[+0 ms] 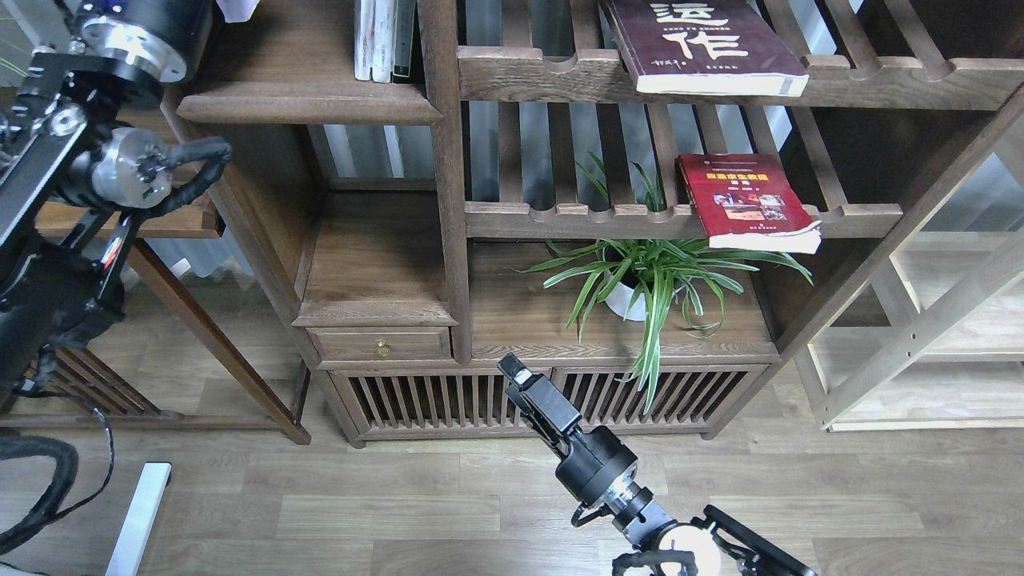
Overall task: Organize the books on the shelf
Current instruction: 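Insert the white book upright among the books on the upper shelf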
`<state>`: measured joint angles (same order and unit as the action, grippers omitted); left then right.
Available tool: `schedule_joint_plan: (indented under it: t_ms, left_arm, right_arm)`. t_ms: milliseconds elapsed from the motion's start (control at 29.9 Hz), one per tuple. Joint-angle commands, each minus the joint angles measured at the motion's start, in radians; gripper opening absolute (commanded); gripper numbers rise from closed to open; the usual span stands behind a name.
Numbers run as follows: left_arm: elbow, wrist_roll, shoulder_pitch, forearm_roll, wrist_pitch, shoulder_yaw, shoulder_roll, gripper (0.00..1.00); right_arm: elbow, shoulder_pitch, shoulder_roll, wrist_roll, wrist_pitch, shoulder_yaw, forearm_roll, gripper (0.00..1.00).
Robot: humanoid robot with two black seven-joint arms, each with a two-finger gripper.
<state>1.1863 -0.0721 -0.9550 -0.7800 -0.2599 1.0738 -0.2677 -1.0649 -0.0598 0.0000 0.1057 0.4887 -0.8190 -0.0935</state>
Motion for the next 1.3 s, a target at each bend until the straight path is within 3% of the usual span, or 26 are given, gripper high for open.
schedule_joint_plan:
  t_ms: [0,134,267,501,769,936,1270]
  left_arm:
    - [-0.051,-0.034,-0.007,0.001,0.007,-0.031,0.008,0.00]
    - [-0.117,-0.086,-0.025,0.001,0.008,-0.055,0.013,0.00]
    - [-0.169,-0.103,-0.041,0.001,0.008,-0.080,0.030,0.00]
    - [-0.303,-0.175,-0.071,0.004,0.011,-0.094,0.093,0.00]
    - [-0.487,-0.268,-0.157,0.080,0.060,-0.166,0.136,0.00]
    - [-0.589,-0.281,-0.221,0.160,0.110,-0.253,0.137,0.00]
    - [-0.705,-0.284,-0.245,0.215,0.122,-0.293,0.203,0.00]
  right_arm:
    - [0.000,0.000,0.000,0.002,0.000,-0.002,0.000,0.99]
    - [-0.001,0.001,0.000,0.002,0.000,-0.002,0.000,0.99]
    - [-0.003,0.000,0.000,0.002,0.000,-0.002,0.000,0.99]
    - [-0.006,0.001,0.000,0.002,0.000,-0.014,0.000,0.99]
    - [-0.009,0.000,0.000,0.002,0.000,-0.012,-0.002,0.99]
    - [-0.009,-0.003,0.000,0.002,0.000,-0.009,-0.002,0.98]
    - [-0.009,-0.003,0.000,0.002,0.000,-0.012,-0.002,0.98]
